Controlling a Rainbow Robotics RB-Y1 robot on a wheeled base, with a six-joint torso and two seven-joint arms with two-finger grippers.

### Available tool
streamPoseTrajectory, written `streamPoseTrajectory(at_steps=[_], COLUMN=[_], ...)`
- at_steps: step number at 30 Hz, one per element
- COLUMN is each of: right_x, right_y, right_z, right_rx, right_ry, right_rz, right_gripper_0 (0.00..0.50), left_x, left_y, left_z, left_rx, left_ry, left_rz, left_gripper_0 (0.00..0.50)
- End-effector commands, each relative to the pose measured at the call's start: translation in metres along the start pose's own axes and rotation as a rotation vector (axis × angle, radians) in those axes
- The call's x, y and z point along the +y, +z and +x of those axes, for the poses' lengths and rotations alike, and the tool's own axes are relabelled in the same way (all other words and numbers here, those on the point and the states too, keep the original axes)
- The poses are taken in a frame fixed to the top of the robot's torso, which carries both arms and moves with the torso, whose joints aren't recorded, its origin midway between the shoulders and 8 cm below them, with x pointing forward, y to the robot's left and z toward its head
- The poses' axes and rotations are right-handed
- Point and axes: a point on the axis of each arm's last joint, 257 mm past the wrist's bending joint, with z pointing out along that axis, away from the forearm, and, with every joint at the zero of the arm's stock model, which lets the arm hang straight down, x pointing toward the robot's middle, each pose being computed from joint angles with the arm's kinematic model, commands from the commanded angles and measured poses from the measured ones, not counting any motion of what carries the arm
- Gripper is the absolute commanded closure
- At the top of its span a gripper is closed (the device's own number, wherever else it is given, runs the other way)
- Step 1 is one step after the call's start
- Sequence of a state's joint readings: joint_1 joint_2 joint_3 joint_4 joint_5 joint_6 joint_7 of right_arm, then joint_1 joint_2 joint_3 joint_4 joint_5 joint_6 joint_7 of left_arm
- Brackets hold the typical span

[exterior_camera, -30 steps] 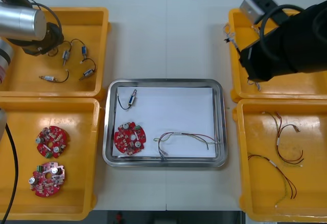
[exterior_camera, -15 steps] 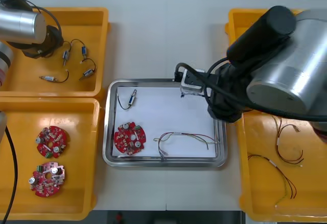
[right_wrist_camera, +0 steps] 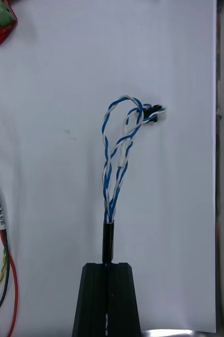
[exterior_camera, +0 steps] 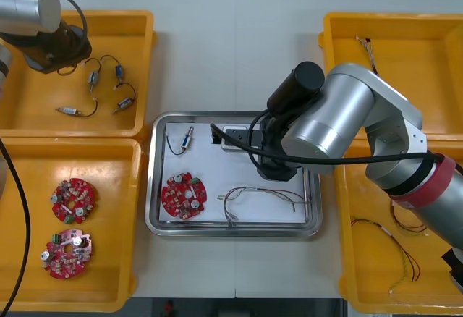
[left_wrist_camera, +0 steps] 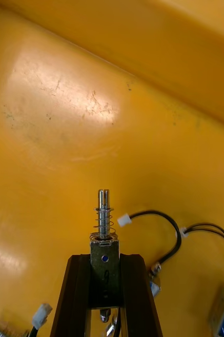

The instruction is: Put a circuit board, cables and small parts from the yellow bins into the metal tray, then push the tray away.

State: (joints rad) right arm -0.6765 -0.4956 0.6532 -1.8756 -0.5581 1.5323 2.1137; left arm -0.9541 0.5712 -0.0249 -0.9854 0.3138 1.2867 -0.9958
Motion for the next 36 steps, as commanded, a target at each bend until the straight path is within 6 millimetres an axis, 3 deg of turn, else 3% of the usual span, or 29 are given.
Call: streamPoseTrajectory(at_steps=[1,13,15,16,17,19,25,29,36], right_x=[-0.004,-0.022,-0.026,-0.028,-0.030,-0.032,-0.035,-0.036,-0.034], right_y=[0.006,0.011,0.011,0.011,0.010,0.010,0.006,-0.008,-0.055], right_z=[-0.026,-0.012,-0.009,-0.008,-0.007,-0.006,-0.003,0.000,0.026], right_rx=[-0.028,0.025,0.034,0.040,0.043,0.046,0.050,0.070,0.159], right_ry=[-0.089,-0.139,-0.145,-0.146,-0.145,-0.146,-0.133,-0.110,-0.020], right_rz=[0.026,0.090,0.106,0.115,0.120,0.129,0.124,0.116,0.079], right_gripper_0=[0.500,0.500,0.282,0.134,0.060,0.000,0.000,0.000,0.000], left_x=[0.016,0.002,-0.005,-0.009,-0.013,-0.019,-0.033,-0.040,-0.057], left_y=[-0.032,-0.075,-0.088,-0.095,-0.100,-0.109,-0.128,-0.135,-0.146], left_z=[-0.016,0.026,0.039,0.046,0.051,0.058,0.087,0.103,0.135], left_rx=[0.003,0.054,0.074,0.082,0.090,0.099,0.119,0.124,0.122], left_ry=[0.135,0.200,0.205,0.213,0.216,0.219,0.267,0.303,0.368], left_rz=[-0.023,0.014,0.035,0.047,0.060,0.080,0.108,0.127,0.171], left_gripper_0=[0.500,0.500,0.500,0.500,0.500,0.500,0.500,0.500,0.500])
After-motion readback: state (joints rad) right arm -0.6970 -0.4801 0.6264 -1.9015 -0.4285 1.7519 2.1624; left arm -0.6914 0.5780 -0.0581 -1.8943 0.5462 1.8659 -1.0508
